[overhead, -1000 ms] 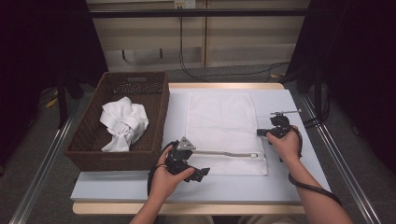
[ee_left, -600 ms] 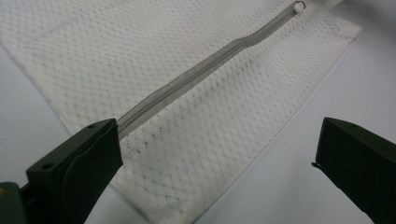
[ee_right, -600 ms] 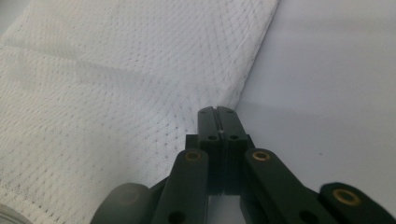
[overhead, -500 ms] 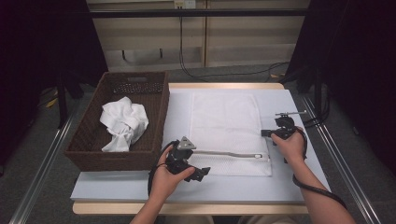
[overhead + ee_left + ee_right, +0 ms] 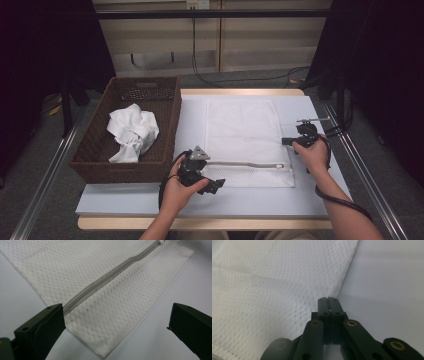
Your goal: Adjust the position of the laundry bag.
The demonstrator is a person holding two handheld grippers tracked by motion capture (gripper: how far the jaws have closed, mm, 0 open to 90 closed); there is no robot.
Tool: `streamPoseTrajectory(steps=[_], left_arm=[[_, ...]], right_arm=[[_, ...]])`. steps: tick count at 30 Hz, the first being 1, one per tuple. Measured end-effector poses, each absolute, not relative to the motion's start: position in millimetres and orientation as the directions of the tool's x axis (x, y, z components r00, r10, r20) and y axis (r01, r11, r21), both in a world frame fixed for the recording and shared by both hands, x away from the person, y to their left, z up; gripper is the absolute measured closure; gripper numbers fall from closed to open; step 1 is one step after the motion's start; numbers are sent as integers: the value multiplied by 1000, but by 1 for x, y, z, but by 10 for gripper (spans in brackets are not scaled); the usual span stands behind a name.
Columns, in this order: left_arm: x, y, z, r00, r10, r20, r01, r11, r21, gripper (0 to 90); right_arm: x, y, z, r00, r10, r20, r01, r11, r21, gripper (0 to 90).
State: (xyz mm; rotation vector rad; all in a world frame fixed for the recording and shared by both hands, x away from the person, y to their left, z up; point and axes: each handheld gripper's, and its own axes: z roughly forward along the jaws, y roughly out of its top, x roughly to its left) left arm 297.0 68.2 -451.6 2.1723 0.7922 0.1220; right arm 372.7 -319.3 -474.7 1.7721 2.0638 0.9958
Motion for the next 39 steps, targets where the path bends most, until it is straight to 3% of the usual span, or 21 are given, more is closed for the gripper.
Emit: streamPoseTrajectory(steps=[21, 24, 30, 39], left_arm=[[298, 68, -454, 801, 572, -179, 510, -493, 705, 1], [299, 68, -454, 803, 568, -180, 510, -499, 701, 1], [299, 67, -454, 799, 570, -192, 516, -484, 706, 1], [299, 65, -454, 801, 567, -193, 518, -495, 697, 1]], right_arm=[[372, -330, -475, -219, 945, 241, 775, 19, 631, 884], [370, -331, -475, -223, 950, 219, 768, 32, 640, 832], [364, -336, -473, -218, 947, 235, 756, 12, 655, 640], [349, -338, -467, -260, 933, 250, 736, 24, 676, 480]])
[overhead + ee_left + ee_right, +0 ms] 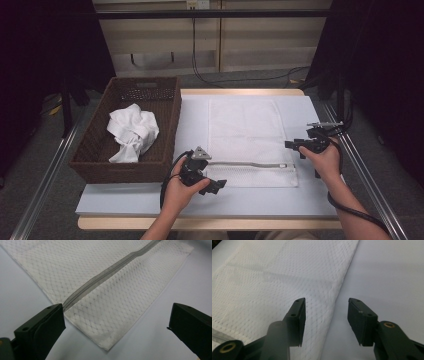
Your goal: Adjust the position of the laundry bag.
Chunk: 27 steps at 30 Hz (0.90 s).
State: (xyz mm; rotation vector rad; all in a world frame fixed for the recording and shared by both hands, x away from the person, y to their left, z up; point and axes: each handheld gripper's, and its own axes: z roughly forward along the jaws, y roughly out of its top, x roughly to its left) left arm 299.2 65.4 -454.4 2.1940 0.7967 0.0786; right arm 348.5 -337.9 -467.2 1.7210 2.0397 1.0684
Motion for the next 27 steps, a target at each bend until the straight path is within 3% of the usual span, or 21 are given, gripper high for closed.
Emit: streamPoseTrajectory(steps=[3, 6, 7, 17, 27], left_arm=[[300, 65, -455, 801, 565, -197, 517, -489, 703, 1], [299, 64, -455, 798, 569, -199, 521, -484, 703, 1], [300, 63, -455, 800, 566, -199, 518, -485, 704, 1], [301, 60, -457, 801, 564, -199, 523, -499, 691, 1], [303, 50, -454, 795, 560, -232, 539, -480, 692, 1]], right_arm=[[343, -337, -466, -285, 929, 238, 722, 45, 690, 400], [339, -337, -465, -304, 929, 212, 705, 70, 705, 389], [334, -337, -464, -312, 921, 231, 698, 58, 714, 341], [314, -336, -460, -350, 909, 227, 657, 65, 751, 255], [295, -334, -464, -370, 905, 211, 674, 105, 731, 197]])
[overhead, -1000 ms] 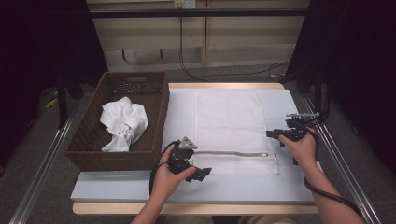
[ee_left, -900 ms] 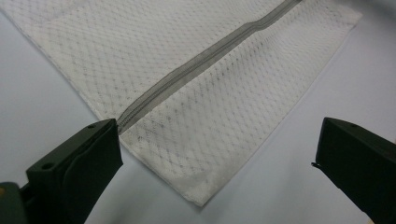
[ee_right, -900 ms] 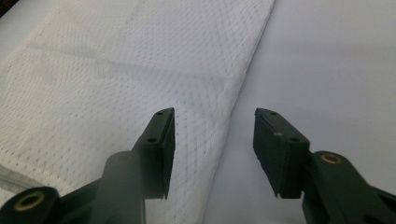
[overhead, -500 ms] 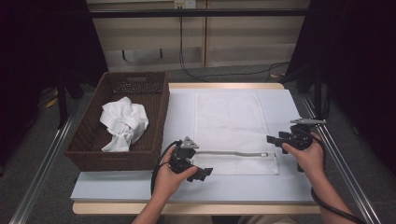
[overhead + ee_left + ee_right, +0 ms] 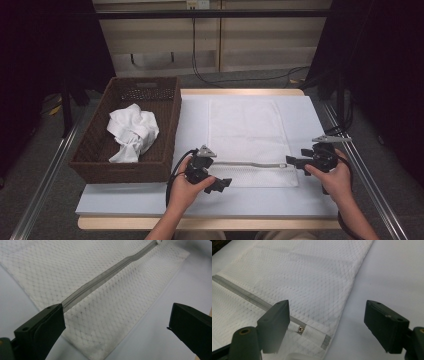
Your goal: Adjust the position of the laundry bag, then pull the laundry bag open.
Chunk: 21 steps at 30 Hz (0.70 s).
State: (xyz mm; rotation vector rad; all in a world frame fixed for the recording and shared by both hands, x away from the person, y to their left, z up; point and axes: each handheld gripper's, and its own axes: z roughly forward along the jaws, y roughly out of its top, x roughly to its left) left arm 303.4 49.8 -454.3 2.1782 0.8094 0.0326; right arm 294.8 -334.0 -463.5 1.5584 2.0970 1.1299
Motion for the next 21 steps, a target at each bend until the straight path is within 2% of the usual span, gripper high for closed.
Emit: streamPoseTrajectory(steps=[5, 21], left_arm=[[305, 43, -452, 800, 553, -232, 535, -481, 695, 1], [312, 27, -444, 818, 528, -227, 518, -504, 692, 1]], right_arm=[[289, -334, -461, -385, 904, 184, 663, 132, 737, 167], [279, -329, -452, -402, 896, 189, 644, 130, 754, 162]])
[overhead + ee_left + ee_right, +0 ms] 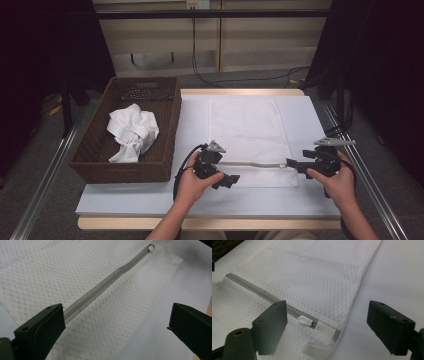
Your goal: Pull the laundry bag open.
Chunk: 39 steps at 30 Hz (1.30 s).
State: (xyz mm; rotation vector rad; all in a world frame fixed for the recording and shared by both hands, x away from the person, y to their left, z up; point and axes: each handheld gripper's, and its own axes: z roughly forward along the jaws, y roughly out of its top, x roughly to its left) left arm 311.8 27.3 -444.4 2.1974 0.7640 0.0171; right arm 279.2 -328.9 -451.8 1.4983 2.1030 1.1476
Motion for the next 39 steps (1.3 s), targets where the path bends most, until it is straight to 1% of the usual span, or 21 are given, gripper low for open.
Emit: streamPoseTrajectory(steps=[3, 4, 6, 8, 9, 14, 15, 20, 22, 27, 30, 33, 39], left_arm=[[314, 24, -442, 824, 520, -226, 512, -511, 690, 1], [314, 22, -442, 817, 525, -238, 521, -497, 694, 1], [316, 20, -442, 814, 526, -245, 528, -496, 689, 1], [317, 19, -442, 813, 528, -245, 529, -495, 689, 1], [318, 17, -441, 815, 518, -259, 533, -494, 687, 1], [319, 10, -442, 817, 514, -262, 533, -500, 683, 1], [320, 7, -442, 823, 502, -266, 529, -506, 681, 1], [322, -1, -442, 818, 502, -281, 538, -494, 683, 1], [324, -5, -441, 808, 509, -297, 555, -488, 673, 1], [325, -13, -439, 813, 509, -283, 546, -498, 674, 1], [327, -17, -438, 814, 503, -291, 548, -500, 670, 1], [328, -22, -437, 820, 500, -279, 539, -511, 669, 1], [330, -32, -436, 821, 496, -283, 539, -509, 671, 13]], right_arm=[[277, -328, -452, -399, 896, 194, 648, 126, 752, 163], [276, -327, -453, -397, 898, 191, 646, 125, 753, 162], [274, -326, -455, -412, 892, 186, 648, 143, 748, 162], [273, -327, -455, -402, 894, 199, 652, 127, 747, 162], [272, -328, -456, -404, 892, 203, 652, 125, 748, 162], [269, -328, -458, -407, 890, 206, 656, 128, 744, 163], [267, -328, -459, -404, 891, 208, 659, 125, 742, 163], [265, -329, -461, -405, 892, 200, 662, 135, 737, 166], [265, -329, -462, -403, 893, 199, 665, 136, 735, 169], [264, -329, -461, -414, 891, 186, 653, 148, 743, 169], [264, -330, -458, -420, 888, 189, 644, 145, 751, 169], [263, -331, -458, -410, 892, 191, 650, 138, 747, 169], [263, -331, -458, -414, 890, 191, 649, 143, 747, 168]])
